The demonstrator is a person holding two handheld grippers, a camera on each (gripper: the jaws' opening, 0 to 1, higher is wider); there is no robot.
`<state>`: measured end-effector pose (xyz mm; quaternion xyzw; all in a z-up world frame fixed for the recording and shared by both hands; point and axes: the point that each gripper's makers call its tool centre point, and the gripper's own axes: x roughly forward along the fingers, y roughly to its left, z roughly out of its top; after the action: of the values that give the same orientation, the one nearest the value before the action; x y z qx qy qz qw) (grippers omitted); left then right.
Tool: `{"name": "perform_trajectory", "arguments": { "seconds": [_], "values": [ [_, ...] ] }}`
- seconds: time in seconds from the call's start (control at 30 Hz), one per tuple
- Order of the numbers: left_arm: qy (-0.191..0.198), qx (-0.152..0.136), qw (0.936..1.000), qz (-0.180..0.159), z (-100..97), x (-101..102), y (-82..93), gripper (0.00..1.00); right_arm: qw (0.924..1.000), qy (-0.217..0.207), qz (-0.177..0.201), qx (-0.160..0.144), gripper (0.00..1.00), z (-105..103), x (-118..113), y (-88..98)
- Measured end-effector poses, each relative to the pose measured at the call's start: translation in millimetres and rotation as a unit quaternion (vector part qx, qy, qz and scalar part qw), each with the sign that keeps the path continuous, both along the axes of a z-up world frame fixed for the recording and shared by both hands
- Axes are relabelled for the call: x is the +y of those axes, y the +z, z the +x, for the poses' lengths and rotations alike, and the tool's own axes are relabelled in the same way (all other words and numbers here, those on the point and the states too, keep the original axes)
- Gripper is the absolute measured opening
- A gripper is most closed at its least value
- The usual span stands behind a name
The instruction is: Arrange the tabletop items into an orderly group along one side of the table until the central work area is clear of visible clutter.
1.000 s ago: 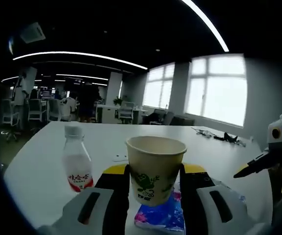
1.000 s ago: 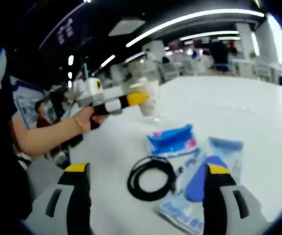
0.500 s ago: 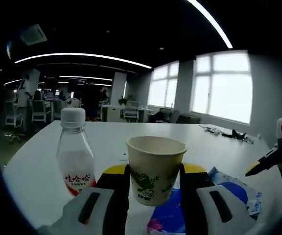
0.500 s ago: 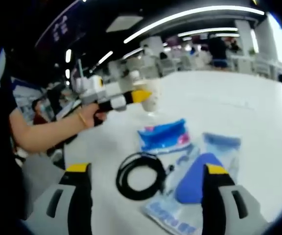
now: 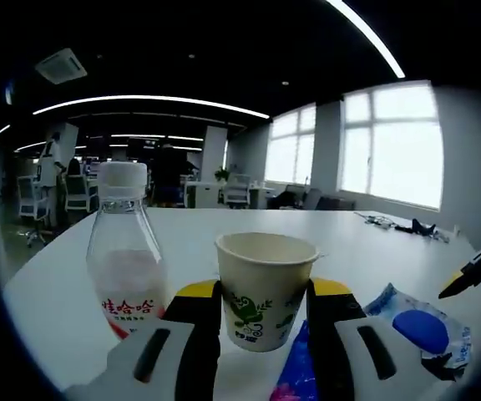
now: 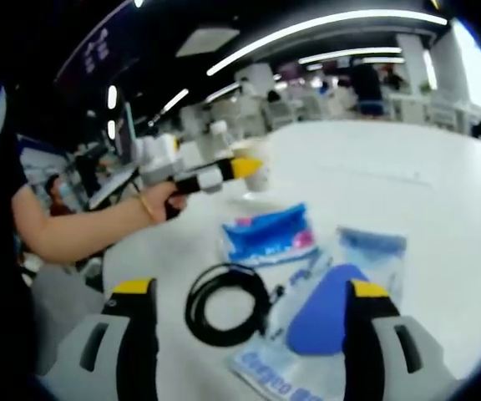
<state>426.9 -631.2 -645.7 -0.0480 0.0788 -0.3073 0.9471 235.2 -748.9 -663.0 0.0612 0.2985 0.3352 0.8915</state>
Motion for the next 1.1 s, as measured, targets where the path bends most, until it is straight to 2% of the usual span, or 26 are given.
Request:
{"name": "perform_trajectory", "arguments": {
  "seconds": [0.3, 0.73, 1.1],
  "values": [
    [0.018, 0.012, 0.9997, -0.012, 8.5, 0, -11.8, 0.40, 1.0000, -0.003, -0.006, 0.004, 0.90, -2, -6, -3.5],
    [0.034, 0.011, 0.9993, 0.008, 17.8, 2, -26.3, 0.40, 0.9999, -0.006, -0.009, 0.010, 0.88, -1, -10, -10.0],
    [0.044, 0.031, 0.9983, 0.021, 20.7, -2, -42.2, 0.40, 0.9999, -0.007, -0.010, 0.011, 0.88, -1, -13, -12.7]
  ]
}}
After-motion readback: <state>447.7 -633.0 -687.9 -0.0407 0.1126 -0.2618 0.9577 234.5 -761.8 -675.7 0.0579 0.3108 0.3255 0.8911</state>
